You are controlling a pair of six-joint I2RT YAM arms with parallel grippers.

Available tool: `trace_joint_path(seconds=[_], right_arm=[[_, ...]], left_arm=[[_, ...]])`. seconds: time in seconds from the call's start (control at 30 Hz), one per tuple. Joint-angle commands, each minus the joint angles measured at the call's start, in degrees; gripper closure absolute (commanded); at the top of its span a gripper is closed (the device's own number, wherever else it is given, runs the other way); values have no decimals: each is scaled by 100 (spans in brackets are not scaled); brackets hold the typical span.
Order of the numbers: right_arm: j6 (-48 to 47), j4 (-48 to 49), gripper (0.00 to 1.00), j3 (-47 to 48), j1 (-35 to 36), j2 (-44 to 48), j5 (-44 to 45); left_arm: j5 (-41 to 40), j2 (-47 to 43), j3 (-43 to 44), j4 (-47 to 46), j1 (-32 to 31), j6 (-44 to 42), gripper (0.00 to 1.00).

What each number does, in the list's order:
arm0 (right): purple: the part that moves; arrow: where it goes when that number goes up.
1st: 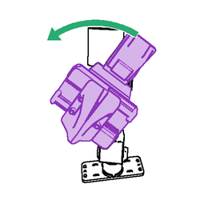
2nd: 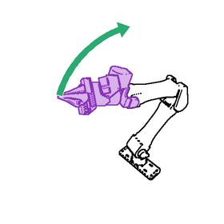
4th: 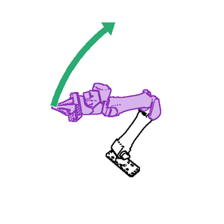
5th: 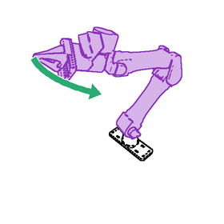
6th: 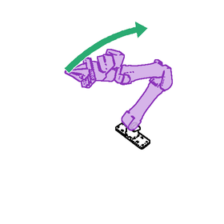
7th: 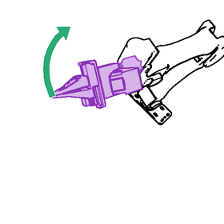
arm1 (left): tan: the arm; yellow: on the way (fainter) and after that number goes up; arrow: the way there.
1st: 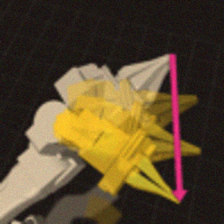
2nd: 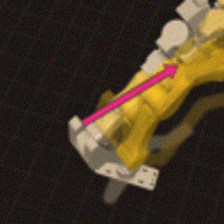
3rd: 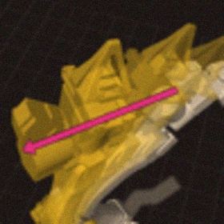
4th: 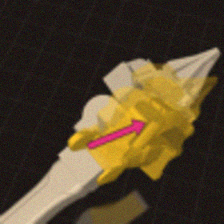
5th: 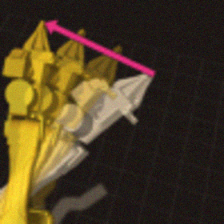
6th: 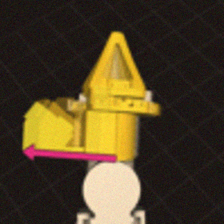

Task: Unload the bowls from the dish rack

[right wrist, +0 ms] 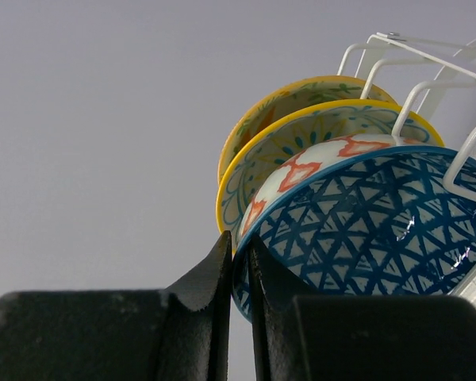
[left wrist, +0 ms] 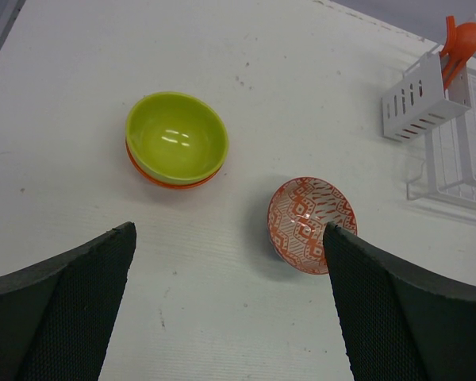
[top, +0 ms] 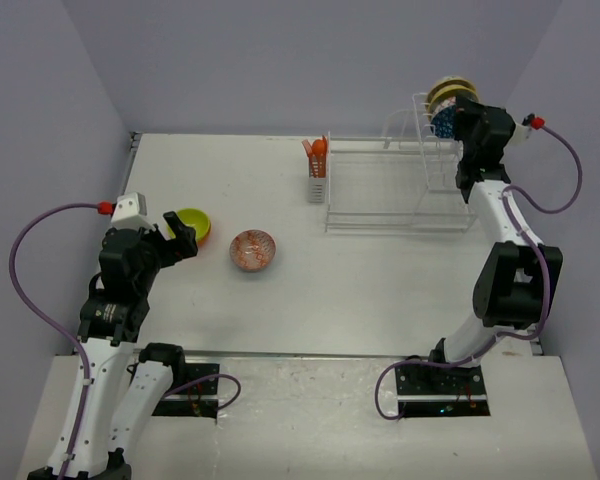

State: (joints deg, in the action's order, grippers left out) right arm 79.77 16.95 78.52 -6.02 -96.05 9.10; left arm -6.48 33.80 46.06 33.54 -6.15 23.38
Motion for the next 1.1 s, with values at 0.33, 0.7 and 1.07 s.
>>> trace_joint_path(seconds=[0.33,0.7,1.07], right_arm=[[874,1469,100,-566,-92,34,-260],[1058,1776,100,-645,-110,306,-427],[1296,2163,100,-768,-154,473,-532]], left_arm=[[-90,-5,157,-40,-44,0,0],[-64,-14,149,-67,-44,-8,0],[15,-40,131,-85,-44,-26,0]])
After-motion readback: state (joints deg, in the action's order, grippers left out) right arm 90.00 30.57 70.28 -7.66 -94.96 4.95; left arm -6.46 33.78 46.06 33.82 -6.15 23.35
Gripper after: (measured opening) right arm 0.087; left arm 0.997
